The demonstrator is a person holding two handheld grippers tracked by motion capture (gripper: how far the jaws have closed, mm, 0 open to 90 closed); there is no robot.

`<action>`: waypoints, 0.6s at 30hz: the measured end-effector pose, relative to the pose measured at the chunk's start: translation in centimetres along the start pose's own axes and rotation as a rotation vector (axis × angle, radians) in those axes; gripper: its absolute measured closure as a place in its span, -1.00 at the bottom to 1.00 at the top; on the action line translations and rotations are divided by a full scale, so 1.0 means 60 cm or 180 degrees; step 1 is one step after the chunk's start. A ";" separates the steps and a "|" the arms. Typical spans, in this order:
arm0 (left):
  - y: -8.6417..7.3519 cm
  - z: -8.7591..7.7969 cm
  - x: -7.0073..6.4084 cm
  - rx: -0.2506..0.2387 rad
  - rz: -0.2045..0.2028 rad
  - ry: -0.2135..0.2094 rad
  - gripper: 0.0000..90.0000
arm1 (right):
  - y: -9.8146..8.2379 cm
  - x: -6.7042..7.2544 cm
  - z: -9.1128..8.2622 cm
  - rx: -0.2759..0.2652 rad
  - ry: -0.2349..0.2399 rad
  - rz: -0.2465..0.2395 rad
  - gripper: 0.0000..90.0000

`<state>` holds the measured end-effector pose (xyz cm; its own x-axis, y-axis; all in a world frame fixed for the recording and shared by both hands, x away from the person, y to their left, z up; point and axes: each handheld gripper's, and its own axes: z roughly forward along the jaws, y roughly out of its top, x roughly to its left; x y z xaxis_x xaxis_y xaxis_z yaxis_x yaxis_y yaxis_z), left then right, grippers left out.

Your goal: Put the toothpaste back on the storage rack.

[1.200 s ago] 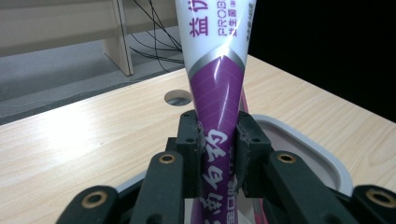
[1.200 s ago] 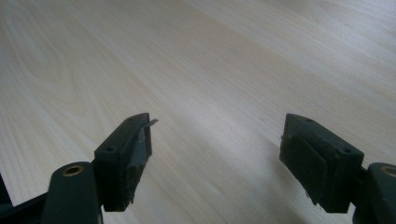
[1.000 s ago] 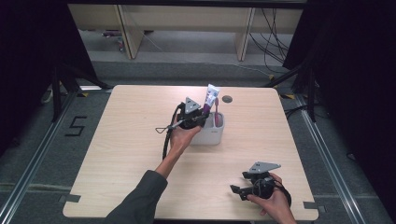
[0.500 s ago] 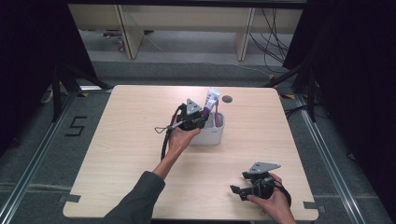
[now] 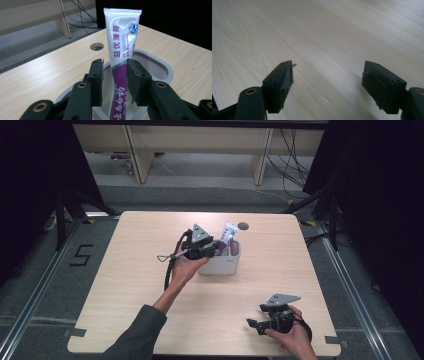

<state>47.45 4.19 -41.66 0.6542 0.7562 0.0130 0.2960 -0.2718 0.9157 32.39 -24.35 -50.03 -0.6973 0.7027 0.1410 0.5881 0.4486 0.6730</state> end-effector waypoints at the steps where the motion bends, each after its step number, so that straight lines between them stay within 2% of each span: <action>1: 0.000 -0.001 0.001 -0.0001 -0.0015 -0.0013 0.43 | 0.000 0.000 0.000 0.0001 0.0001 0.0003 -0.42; 3: 0.001 -0.004 0.002 0.0004 -0.0055 -0.0044 0.40 | 0.000 -0.002 0.000 -0.0002 -0.0016 0.0010 -0.42; 4: 0.001 -0.005 0.001 0.0010 -0.0057 -0.0050 0.37 | 0.000 0.000 -0.001 0.0004 -0.0009 0.0060 -0.42; 5: 0.001 -0.006 0.002 0.0015 -0.0073 -0.0052 0.32 | -0.001 -0.001 0.003 -0.0092 -0.0026 0.0031 -0.42; 8: 0.001 -0.008 0.002 0.0054 -0.0058 -0.0063 0.21 | -0.001 -0.001 0.002 -0.0068 -0.0024 0.0050 -0.42; 14: 0.003 -0.020 -0.001 0.0098 -0.0111 -0.0068 -0.06 | -0.001 -0.001 0.001 -0.0076 -0.0033 0.0050 -0.42; 18: 0.002 -0.030 0.001 0.0128 -0.0145 -0.0056 -0.15 | 0.000 -0.002 -0.001 -0.0019 -0.0037 0.0033 -0.42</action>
<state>46.29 5.28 -40.83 0.6514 0.7579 -0.0357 0.3533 -0.2613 0.8983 32.45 -24.48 -50.00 -0.6863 0.7137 0.1397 0.5929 0.4379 0.6758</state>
